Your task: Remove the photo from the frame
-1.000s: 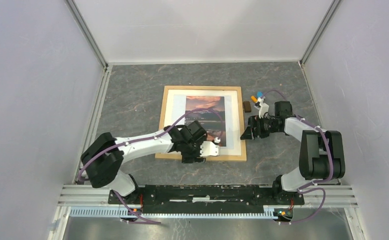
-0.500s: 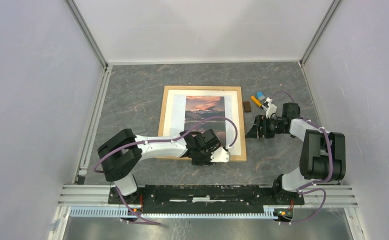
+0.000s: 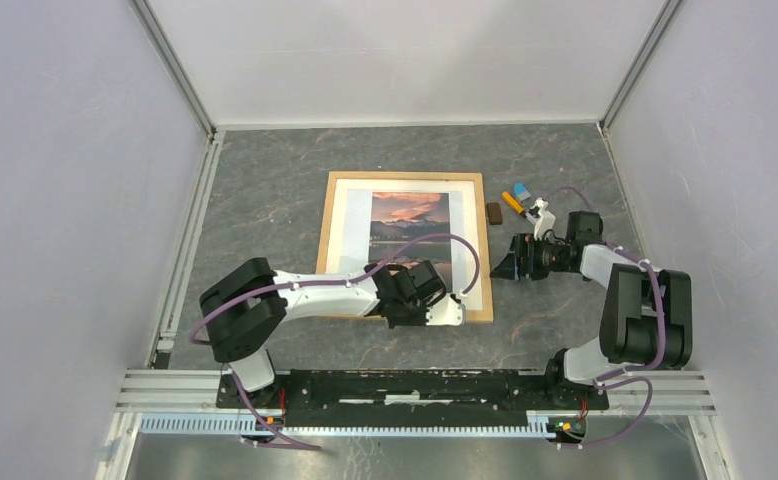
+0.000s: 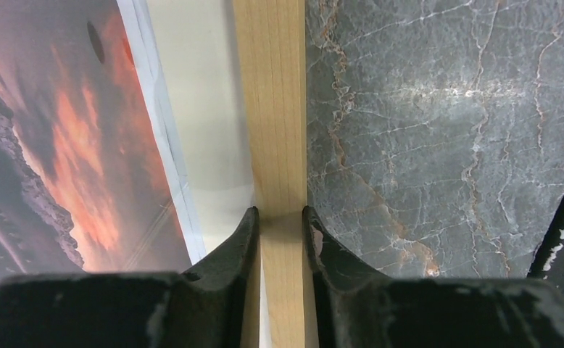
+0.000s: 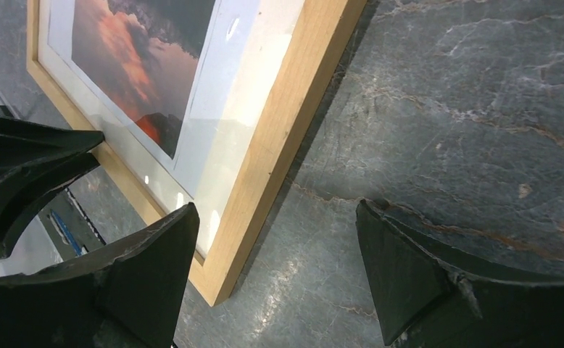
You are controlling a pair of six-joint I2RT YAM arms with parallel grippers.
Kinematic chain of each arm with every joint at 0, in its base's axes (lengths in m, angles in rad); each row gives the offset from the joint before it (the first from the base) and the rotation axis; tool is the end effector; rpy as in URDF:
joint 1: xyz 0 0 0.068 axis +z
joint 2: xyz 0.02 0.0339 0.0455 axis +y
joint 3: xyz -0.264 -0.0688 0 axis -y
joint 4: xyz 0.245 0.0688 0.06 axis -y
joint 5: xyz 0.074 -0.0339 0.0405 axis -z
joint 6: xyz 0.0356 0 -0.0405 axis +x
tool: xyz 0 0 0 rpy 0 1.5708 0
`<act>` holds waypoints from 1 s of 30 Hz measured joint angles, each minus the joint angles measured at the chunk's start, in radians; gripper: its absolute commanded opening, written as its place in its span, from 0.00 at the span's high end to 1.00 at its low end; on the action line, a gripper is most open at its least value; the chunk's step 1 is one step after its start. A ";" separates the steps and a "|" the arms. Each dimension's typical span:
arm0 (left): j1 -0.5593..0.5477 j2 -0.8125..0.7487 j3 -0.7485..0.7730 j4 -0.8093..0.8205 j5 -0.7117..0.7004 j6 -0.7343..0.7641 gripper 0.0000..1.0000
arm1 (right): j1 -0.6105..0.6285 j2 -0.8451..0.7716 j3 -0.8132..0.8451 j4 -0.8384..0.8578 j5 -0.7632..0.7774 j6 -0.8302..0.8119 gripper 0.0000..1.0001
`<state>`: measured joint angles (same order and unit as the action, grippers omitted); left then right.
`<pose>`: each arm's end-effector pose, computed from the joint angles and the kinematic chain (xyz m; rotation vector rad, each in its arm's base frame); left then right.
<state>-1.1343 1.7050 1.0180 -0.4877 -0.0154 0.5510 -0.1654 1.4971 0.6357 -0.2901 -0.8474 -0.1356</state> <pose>0.1379 -0.2944 0.1650 2.0532 1.8363 -0.1386 0.2464 -0.0141 0.1409 -0.1970 2.4335 1.0062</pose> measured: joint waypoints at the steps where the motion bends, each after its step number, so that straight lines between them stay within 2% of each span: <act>1: 0.005 -0.001 0.002 -0.004 0.011 -0.001 0.96 | 0.000 0.001 -0.002 0.002 -0.007 0.000 0.11; 8: 0.019 -0.023 0.017 -0.053 0.050 -0.002 0.98 | 0.000 0.003 -0.025 0.012 -0.072 0.000 0.02; 16: 0.020 -0.059 0.047 -0.098 0.074 -0.019 0.98 | -0.001 0.042 -0.034 0.016 -0.170 0.003 0.02; 22: 0.021 -0.079 0.051 -0.112 0.078 -0.029 0.98 | -0.001 0.119 -0.066 0.028 -0.317 0.063 0.10; 27: 0.021 -0.081 0.053 -0.113 0.084 -0.030 0.98 | 0.000 0.177 -0.113 0.069 -0.414 0.180 0.12; 30: 0.021 -0.081 0.053 -0.112 0.090 -0.030 0.98 | 0.004 0.195 -0.131 0.109 -0.447 0.242 0.16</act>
<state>-1.1137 1.6241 1.0706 -0.5999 0.0742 0.5209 -0.1612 1.6924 0.5049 -0.1814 -1.2949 0.1066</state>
